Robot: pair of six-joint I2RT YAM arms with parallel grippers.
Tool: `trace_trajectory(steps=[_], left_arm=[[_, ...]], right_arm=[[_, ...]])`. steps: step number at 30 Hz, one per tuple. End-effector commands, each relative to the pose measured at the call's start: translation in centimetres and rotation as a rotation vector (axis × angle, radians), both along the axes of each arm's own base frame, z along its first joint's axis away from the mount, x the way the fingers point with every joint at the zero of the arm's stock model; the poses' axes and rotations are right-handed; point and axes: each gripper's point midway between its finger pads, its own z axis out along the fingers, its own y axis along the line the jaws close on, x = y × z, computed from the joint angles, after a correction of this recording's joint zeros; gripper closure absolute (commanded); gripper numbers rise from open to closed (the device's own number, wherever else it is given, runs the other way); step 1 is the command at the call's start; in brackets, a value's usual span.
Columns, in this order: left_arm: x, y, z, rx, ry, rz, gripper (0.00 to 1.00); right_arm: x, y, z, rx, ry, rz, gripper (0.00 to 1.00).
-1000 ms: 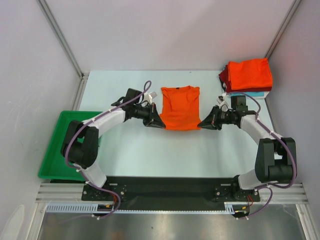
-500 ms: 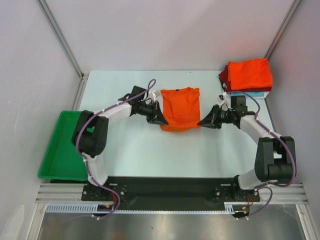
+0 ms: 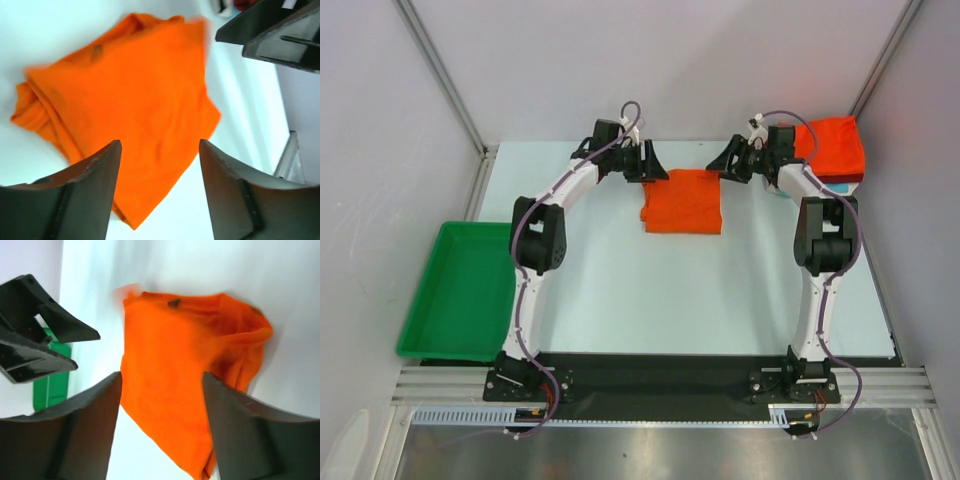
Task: Fold and stack the t-shirts
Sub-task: Fold the tshirt
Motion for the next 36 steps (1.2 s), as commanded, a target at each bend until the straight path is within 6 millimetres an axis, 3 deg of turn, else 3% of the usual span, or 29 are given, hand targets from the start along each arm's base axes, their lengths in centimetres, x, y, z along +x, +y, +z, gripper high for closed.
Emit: trace_trajectory(steps=[1,4,7,9,11,13,16,21,25,36], left_arm=[[1.7,1.0,1.6,0.051,-0.115,0.032,0.3],[1.2,1.7,2.9,0.038,-0.13,0.027,0.3],[0.2,2.2,2.9,0.046,-0.117,0.013,0.3],[-0.7,1.8,3.2,0.018,-0.103,-0.019,0.31],[-2.8,0.7,3.2,-0.079,-0.028,-0.094,0.33],[-4.2,0.0,2.6,-0.146,0.043,-0.14,0.36],[-6.4,-0.5,-0.4,-0.216,0.185,-0.183,0.41],[-7.2,-0.9,-4.0,-0.206,0.29,-0.167,0.41],[-7.1,-0.9,-5.7,-0.185,0.32,-0.151,0.41],[-7.4,-1.0,-7.1,-0.161,0.34,-0.14,0.41]], right_arm=[[1.9,-0.2,1.9,-0.096,-0.106,-0.018,0.27],[1.0,-0.8,2.8,-0.11,-0.11,-0.008,0.27],[-0.7,-2.0,1.5,-0.131,-0.067,-0.008,0.27],[-2.0,-2.4,-0.4,-0.141,-0.013,0.002,0.27],[-2.9,-2.4,-2.1,-0.135,0.028,0.021,0.27],[-3.6,-2.3,-3.5,-0.135,0.061,0.029,0.27],[-3.3,-2.3,-5.2,-0.13,0.083,0.035,0.27],[-2.3,-2.2,-7.9,-0.135,0.114,0.041,0.24],[-2.0,-2.0,-9.7,-0.13,0.138,0.057,0.24],[-5.3,2.1,-14.3,-0.068,0.285,0.146,0.26]])
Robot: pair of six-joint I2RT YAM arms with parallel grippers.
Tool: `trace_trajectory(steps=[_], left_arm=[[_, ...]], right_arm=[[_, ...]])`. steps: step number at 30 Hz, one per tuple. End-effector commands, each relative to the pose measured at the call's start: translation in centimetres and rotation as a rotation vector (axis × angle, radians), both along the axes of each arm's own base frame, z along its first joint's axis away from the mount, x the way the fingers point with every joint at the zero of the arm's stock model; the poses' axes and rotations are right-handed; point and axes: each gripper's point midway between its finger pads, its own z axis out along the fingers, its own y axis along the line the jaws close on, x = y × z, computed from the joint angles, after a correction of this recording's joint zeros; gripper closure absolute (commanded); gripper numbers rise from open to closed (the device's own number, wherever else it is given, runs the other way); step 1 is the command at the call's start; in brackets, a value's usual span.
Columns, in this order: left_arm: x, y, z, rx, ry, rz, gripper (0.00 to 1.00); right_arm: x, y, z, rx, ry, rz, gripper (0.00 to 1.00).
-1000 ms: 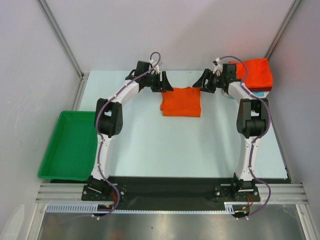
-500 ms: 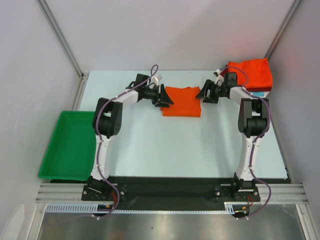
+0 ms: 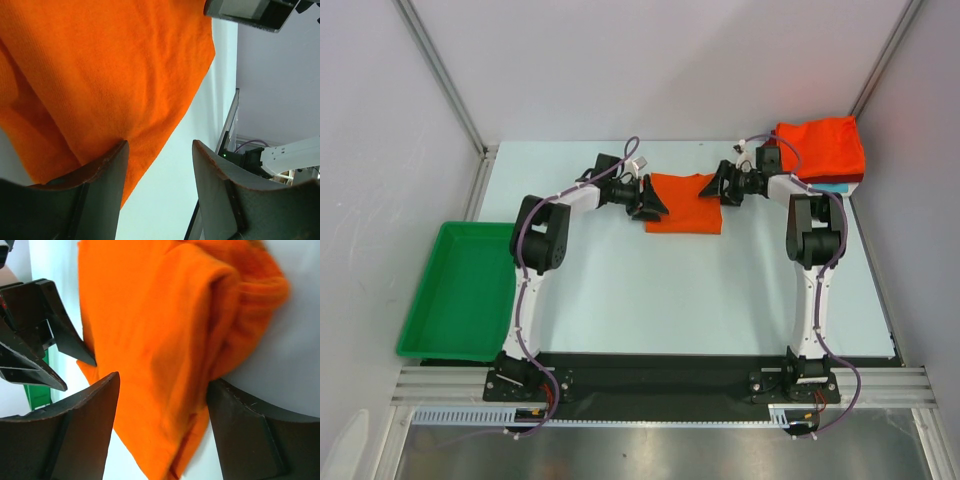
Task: Fold and stack the t-shirts
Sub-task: Fold the tshirt
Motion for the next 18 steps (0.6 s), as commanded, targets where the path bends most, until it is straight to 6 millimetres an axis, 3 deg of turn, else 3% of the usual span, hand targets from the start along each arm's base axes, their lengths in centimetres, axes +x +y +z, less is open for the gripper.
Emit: trace_trajectory(steps=[1,6,9,10,11,13,15,17,18], left_arm=[[0.0,-0.5,0.4,-0.019,-0.018,-0.017,0.41],[0.1,-0.5,0.4,-0.016,-0.02,-0.013,0.41],[0.1,-0.5,0.3,-0.013,-0.021,-0.01,0.41],[0.1,-0.5,0.4,-0.012,-0.022,-0.009,0.41],[0.2,-0.5,0.5,-0.011,-0.029,-0.006,0.41],[0.3,-0.5,0.9,-0.012,-0.036,-0.005,0.41],[0.6,-0.4,1.6,-0.001,-0.064,-0.003,0.39],[1.3,-0.1,3.6,0.018,-0.146,-0.003,0.32],[1.8,0.5,4.3,0.036,-0.185,0.004,0.29]], right_arm=[[-3.3,1.9,-5.3,-0.015,0.174,0.029,0.26],[-4.2,2.1,-6.3,-0.002,0.221,0.018,0.32],[-4.1,2.1,-6.3,0.003,0.221,0.012,0.41],[-3.9,2.2,-6.1,0.006,0.212,0.014,0.45],[-3.9,2.4,-5.8,0.016,0.203,0.025,0.58],[-3.8,2.7,-5.1,0.014,0.173,0.058,0.68],[-3.7,3.1,-3.5,-0.003,0.136,0.091,0.85],[-3.2,2.9,-2.1,-0.051,0.059,0.13,1.0],[-3.0,2.6,-0.8,-0.068,0.036,0.137,1.0]])
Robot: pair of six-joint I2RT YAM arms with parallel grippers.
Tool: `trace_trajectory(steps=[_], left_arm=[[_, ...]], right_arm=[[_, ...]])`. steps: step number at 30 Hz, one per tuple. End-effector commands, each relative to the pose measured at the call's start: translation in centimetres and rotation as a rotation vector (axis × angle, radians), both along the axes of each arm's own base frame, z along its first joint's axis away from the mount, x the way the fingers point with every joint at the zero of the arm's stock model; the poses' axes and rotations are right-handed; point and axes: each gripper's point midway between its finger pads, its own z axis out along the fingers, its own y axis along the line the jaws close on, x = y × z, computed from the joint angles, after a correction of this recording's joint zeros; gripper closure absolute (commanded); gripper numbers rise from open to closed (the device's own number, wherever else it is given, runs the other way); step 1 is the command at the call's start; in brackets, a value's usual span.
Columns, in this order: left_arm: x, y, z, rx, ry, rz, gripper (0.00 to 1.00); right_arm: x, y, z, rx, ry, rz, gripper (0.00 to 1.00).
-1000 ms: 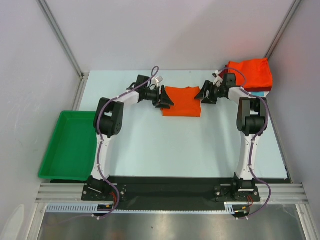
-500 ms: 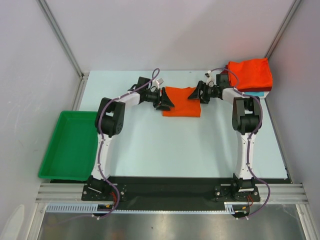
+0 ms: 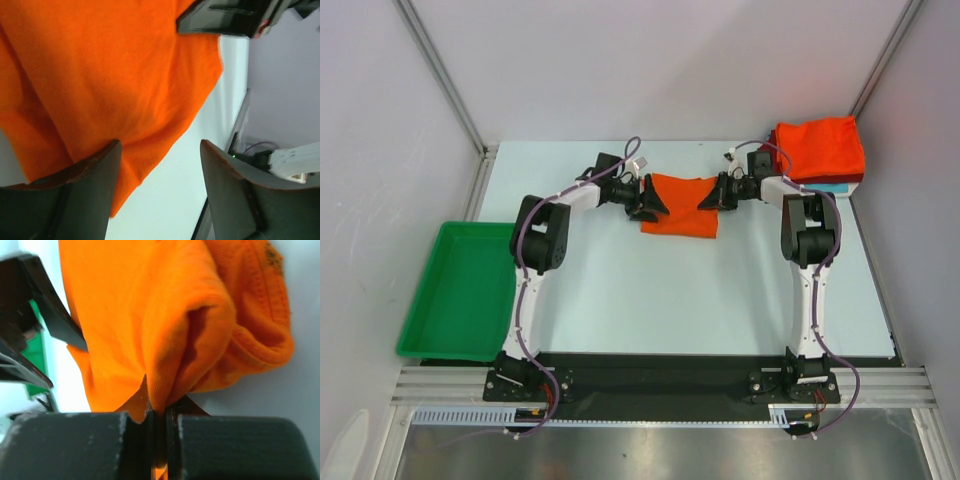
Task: Fold and stack the t-shirts
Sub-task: Fold the tshirt, then neatly place the folded tshirt to the corner
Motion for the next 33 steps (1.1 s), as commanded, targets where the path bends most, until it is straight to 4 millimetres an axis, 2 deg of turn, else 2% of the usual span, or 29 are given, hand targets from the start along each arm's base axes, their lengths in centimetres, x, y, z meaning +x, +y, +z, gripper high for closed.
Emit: trace_trajectory(steps=[1,3,4,5,8,9,10,11,12,13,14,15,16,17,18,21,27,33], left_arm=[[2.1,1.1,6.2,0.071,-0.267,-0.015,0.29],[3.2,2.6,7.3,0.166,-0.375,-0.012,0.28],[3.6,3.9,7.5,0.26,-0.445,-0.021,0.28],[4.0,4.8,8.7,0.291,-0.493,-0.014,0.28],[4.4,7.1,10.0,0.329,-0.529,0.008,0.28],[4.4,7.4,10.2,0.329,-0.53,0.014,0.28],[4.4,7.7,10.3,0.331,-0.532,0.015,0.28],[4.5,8.1,10.6,0.329,-0.538,0.022,0.29],[4.5,8.2,10.9,0.33,-0.546,0.024,0.29],[4.6,8.3,11.1,0.33,-0.554,0.025,0.29],[4.7,8.2,11.3,0.324,-0.56,0.027,0.29],[4.8,8.1,11.7,0.322,-0.57,0.031,0.29],[4.7,8.0,11.9,0.32,-0.573,0.031,0.29],[4.6,7.6,12.0,0.321,-0.582,0.024,0.29],[4.4,7.3,12.4,0.322,-0.591,0.018,0.29],[4.1,6.6,12.8,0.33,-0.615,0.006,0.29],[3.1,5.2,13.0,0.357,-0.653,-0.036,0.29],[2.8,4.5,13.4,0.361,-0.673,-0.045,0.29]], right_arm=[[-0.6,0.0,2.7,-0.111,-0.102,0.091,1.0],[0.0,-1.1,4.9,-0.164,-0.164,0.086,1.0],[0.7,-2.2,6.6,-0.238,-0.236,0.067,1.0],[1.0,-3.0,7.5,-0.273,-0.277,0.064,1.0],[0.9,-5.3,9.5,-0.425,-0.388,0.122,1.0],[1.7,-6.2,10.5,-0.488,-0.425,0.122,1.0],[1.9,-6.9,11.0,-0.526,-0.446,0.142,1.0],[1.2,-7.6,10.0,-0.569,-0.426,0.203,1.0],[1.6,-8.2,10.4,-0.596,-0.438,0.213,1.0],[2.8,-9.8,12.0,-0.633,-0.47,0.185,1.0],[3.1,-10.5,11.4,-0.65,-0.455,0.196,1.0],[3.7,-11.6,11.8,-0.675,-0.458,0.175,1.0],[4.8,-12.5,13.4,-0.695,-0.5,0.147,1.0],[5.1,-12.9,13.8,-0.707,-0.505,0.138,1.0],[5.7,-14.8,13.7,-0.734,-0.497,0.11,1.0],[6.8,-16.6,15.9,-0.765,-0.536,0.064,1.0],[7.9,-18.3,19.0,-0.813,-0.613,0.0,1.0],[7.5,-18.8,22.3,-0.843,-0.675,-0.023,1.0]])
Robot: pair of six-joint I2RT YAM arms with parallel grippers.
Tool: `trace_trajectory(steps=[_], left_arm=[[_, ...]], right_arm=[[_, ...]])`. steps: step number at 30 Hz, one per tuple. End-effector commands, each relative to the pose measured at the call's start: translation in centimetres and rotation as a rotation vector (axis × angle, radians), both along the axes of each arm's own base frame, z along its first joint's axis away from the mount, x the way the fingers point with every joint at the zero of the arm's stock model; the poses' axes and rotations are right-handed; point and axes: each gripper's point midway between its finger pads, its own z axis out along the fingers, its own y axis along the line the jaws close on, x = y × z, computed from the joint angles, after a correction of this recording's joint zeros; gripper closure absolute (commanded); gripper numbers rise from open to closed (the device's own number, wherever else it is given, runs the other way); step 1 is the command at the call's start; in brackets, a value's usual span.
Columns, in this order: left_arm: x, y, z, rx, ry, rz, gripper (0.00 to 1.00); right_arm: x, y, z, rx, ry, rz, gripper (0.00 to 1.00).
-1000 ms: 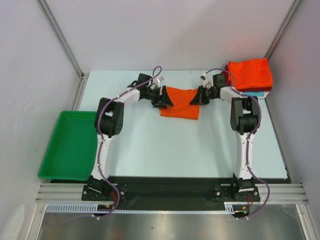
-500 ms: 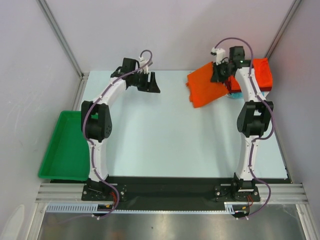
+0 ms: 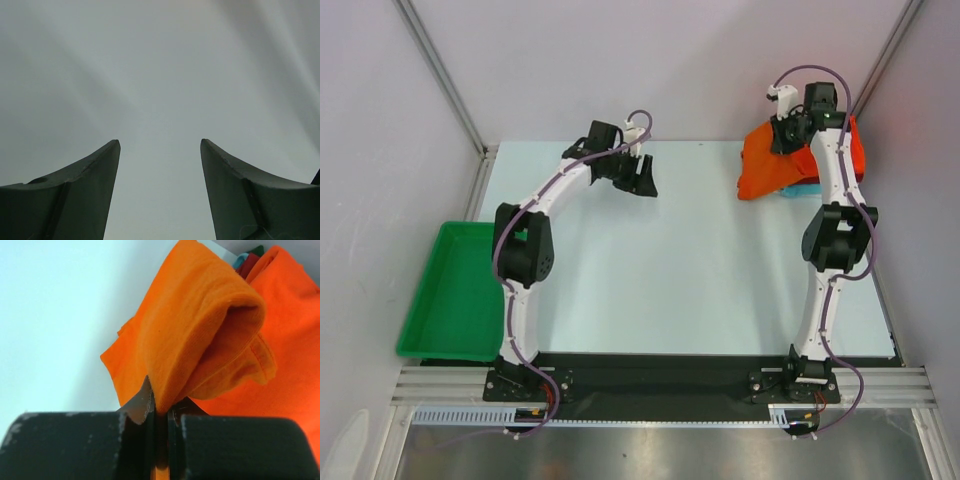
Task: Fold and stack the t-shirts
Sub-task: Neatly place the folded tshirt to the corner
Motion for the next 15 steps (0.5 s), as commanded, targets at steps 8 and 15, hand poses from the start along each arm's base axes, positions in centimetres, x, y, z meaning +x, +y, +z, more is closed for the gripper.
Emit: trace_trajectory(steps=[8,15], left_arm=[[-0.2,-0.9,5.4,-0.003,-0.151,-0.033,0.29],[-0.9,-1.2,5.3,-0.009,-0.136,-0.042,0.29]], right_arm=[[-0.3,-3.1,9.8,-0.041,-0.221,-0.058,1.0],[-0.7,-5.9,12.6,-0.043,-0.283,-0.113,1.0]])
